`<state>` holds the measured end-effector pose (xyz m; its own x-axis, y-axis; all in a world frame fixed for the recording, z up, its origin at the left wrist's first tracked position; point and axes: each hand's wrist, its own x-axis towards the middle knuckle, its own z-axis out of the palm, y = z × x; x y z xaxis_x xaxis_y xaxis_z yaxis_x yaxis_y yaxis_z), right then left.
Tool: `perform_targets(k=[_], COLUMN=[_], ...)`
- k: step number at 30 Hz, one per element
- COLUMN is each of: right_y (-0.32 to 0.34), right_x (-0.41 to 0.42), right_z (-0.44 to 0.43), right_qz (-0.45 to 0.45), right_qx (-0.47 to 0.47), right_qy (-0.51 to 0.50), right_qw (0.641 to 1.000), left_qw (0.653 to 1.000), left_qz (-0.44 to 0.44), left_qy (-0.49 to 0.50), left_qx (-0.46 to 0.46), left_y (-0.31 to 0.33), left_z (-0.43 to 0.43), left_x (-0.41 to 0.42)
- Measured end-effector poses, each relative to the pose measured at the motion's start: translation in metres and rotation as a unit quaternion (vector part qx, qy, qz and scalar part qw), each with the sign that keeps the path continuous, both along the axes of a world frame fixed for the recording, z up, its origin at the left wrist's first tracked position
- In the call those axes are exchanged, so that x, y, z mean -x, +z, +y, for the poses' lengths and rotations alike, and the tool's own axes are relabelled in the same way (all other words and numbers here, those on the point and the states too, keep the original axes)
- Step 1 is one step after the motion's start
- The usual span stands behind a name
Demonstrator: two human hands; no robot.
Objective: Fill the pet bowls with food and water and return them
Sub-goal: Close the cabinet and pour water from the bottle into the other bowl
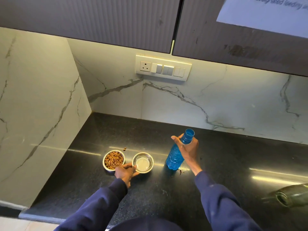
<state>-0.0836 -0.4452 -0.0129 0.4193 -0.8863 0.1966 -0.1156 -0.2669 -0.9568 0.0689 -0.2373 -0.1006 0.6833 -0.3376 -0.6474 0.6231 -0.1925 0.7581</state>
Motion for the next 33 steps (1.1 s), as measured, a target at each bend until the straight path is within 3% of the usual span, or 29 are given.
perform_targets(k=[7,21,30,33], right_y=[-0.001,-0.030,-0.069,-0.078], right_x=[0.005,0.030,0.031,0.013], right_z=[0.000,0.038,0.104,0.121], right_qz=[0.024,0.088,0.073,0.103], right_qx=[-0.015,-0.070,-0.090,-0.137], right_qy=[0.028,-0.037,-0.226,-0.163], right_qw=[0.999,0.993,0.967,0.972], left_qw=[1.000,0.998,0.996,0.995], left_qz=[0.005,0.046,0.057,0.059], left_qy=[0.025,0.024,0.064,0.084], left_qx=[-0.010,0.028,0.023,0.018], left_y=[-0.007,0.000,0.005,0.003], left_z=[-0.009,0.006,0.066,0.084], left_x=[0.004,0.002,-0.024,-0.041])
